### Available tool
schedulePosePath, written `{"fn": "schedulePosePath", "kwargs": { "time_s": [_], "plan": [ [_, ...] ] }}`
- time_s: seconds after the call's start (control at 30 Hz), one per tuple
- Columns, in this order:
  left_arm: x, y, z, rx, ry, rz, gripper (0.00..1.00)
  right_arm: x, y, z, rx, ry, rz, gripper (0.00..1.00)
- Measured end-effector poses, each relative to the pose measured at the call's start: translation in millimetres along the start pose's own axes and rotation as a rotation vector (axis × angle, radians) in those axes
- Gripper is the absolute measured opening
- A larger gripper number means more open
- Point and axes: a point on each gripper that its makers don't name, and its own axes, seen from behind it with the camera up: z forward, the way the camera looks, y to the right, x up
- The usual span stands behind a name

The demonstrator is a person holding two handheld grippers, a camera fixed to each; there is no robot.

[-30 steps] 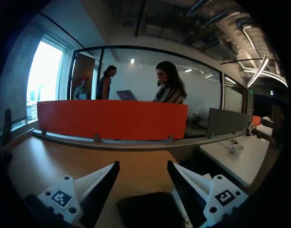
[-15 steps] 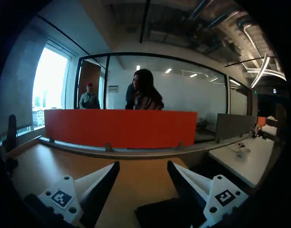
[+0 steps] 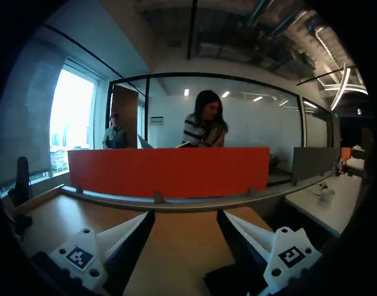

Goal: Fold towel

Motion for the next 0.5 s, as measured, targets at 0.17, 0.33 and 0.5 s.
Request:
{"fn": "schedulePosePath", "kwargs": {
  "time_s": [0.17,0.33,0.5],
  "plan": [
    [1,-0.2,0.2,0.0,0.005,-0.005,1.0,-5,-23,4.6,0.027,-0.002,-0.009,0.97],
    [5,-2.6,1.3,0.004,0.015,-0.011,1.0,-3,-39,7.0,0.036,-0.003,-0.015,0.97],
    [14,-7.7,3.6,0.01,0.036,-0.014,1.0,-3,-52,8.1,0.048,-0.005,-0.006,0.97]
  ]
}}
